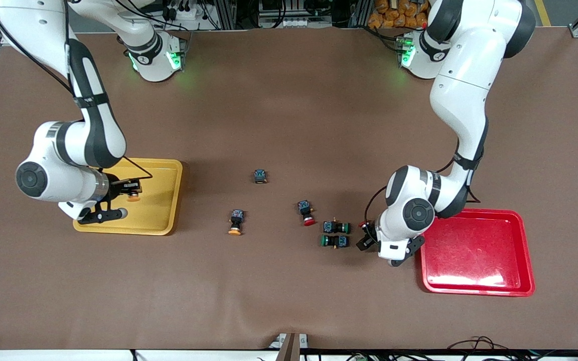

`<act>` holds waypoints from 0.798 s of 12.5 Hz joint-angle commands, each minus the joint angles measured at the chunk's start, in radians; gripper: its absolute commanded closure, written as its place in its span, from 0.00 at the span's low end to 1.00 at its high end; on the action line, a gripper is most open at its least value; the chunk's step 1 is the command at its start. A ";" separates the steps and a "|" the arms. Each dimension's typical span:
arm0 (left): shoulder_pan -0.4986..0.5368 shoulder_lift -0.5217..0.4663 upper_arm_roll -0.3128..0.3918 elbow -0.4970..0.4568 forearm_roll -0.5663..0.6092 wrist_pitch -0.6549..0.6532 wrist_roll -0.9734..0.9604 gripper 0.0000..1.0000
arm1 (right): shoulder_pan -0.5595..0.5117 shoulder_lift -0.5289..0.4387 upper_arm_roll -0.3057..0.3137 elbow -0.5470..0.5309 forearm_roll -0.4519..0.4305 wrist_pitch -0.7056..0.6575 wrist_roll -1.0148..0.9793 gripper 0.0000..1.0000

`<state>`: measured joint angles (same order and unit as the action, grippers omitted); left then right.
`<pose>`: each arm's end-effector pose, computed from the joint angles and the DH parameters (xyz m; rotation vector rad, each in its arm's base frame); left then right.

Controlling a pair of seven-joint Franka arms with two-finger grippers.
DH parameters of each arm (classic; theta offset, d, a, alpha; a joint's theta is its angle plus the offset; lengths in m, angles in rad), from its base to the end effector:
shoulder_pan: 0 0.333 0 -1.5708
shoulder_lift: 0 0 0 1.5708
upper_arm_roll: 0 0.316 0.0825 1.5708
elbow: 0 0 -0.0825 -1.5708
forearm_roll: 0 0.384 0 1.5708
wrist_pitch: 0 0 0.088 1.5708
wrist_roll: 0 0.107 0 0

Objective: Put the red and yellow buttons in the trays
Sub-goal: 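Set the yellow button in its tray while the left gripper carries the red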

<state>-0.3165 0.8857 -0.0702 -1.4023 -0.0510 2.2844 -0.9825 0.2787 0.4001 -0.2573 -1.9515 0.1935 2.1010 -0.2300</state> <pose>0.6779 -0.2665 0.1727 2.9065 0.9873 -0.0927 0.5896 0.0263 0.2618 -3.0374 -0.2152 0.3445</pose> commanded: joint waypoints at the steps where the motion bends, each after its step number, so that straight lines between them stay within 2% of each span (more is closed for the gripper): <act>1: -0.013 0.013 0.012 0.023 -0.003 0.007 0.010 0.72 | -0.012 0.000 0.015 -0.125 -0.020 0.158 -0.034 1.00; 2: -0.015 0.012 0.012 0.023 0.000 0.007 0.011 0.92 | -0.012 0.000 0.015 -0.170 -0.020 0.216 -0.035 1.00; 3: -0.015 0.007 0.012 0.023 0.022 0.007 0.012 1.00 | -0.012 0.000 0.016 -0.211 -0.020 0.278 -0.034 1.00; 5: -0.013 -0.011 0.010 0.023 0.110 0.003 0.008 1.00 | -0.009 0.026 0.016 -0.219 -0.020 0.309 -0.034 0.98; 6: -0.012 -0.036 0.012 0.023 0.143 -0.005 0.008 1.00 | -0.009 0.028 0.016 -0.216 -0.020 0.306 -0.034 0.75; 7: -0.006 -0.056 0.010 0.022 0.151 -0.029 0.021 1.00 | -0.004 0.026 0.016 -0.213 -0.020 0.298 -0.034 0.18; 8: -0.003 -0.088 0.010 0.022 0.152 -0.073 0.048 1.00 | -0.003 0.023 0.016 -0.211 -0.019 0.294 -0.031 0.00; 10: 0.017 -0.154 0.012 0.014 0.152 -0.137 0.175 1.00 | -0.001 0.000 0.018 -0.190 -0.020 0.234 -0.026 0.00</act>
<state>-0.3130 0.8171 -0.0635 -1.3605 0.0829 2.2140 -0.8971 0.2825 0.4359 -0.2459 -2.1505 0.1888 2.3767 -0.2477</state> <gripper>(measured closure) 0.581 0.392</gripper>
